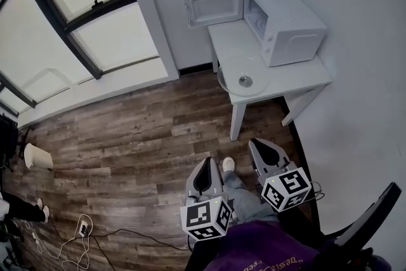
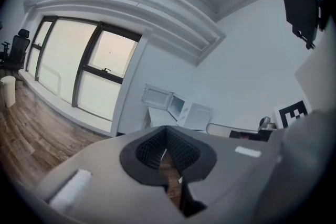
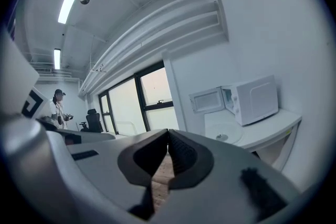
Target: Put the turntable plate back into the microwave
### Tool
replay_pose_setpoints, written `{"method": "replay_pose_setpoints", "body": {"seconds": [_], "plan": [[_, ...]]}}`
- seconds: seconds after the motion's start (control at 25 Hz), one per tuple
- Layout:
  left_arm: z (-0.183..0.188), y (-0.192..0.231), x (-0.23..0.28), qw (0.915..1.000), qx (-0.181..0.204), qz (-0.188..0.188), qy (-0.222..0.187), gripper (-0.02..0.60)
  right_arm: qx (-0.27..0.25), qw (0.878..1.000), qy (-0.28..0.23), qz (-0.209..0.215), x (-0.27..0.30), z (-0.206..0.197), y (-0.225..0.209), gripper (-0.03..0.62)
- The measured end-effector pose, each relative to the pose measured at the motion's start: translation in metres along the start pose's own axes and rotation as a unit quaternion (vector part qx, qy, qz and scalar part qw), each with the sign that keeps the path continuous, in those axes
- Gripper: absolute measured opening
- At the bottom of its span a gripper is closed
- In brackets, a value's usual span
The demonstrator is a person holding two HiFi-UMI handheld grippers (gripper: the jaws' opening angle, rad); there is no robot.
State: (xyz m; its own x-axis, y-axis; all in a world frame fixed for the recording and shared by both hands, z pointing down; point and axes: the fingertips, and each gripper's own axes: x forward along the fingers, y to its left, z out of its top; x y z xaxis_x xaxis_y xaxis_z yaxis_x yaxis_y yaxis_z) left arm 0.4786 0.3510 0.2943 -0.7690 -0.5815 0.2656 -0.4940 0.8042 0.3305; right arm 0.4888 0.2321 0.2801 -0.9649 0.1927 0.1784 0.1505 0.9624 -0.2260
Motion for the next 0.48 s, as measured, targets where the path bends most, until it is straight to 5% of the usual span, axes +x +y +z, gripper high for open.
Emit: {"method": "replay_pose_setpoints", "body": {"seconds": [0.28, 0.48], "plan": [[0.051, 0.017, 0.090, 0.9985, 0.029, -0.037, -0.028, 0.005, 0.006, 1.000, -0.017, 0.008, 0.088, 0.031, -0.050, 0.008], [0.078, 0.043, 0.174, 0.9989, 0.024, -0.041, 0.002, 0.005, 0.008, 1.000, -0.003, 0.001, 0.159, 0.049, -0.092, 0.008]]}}
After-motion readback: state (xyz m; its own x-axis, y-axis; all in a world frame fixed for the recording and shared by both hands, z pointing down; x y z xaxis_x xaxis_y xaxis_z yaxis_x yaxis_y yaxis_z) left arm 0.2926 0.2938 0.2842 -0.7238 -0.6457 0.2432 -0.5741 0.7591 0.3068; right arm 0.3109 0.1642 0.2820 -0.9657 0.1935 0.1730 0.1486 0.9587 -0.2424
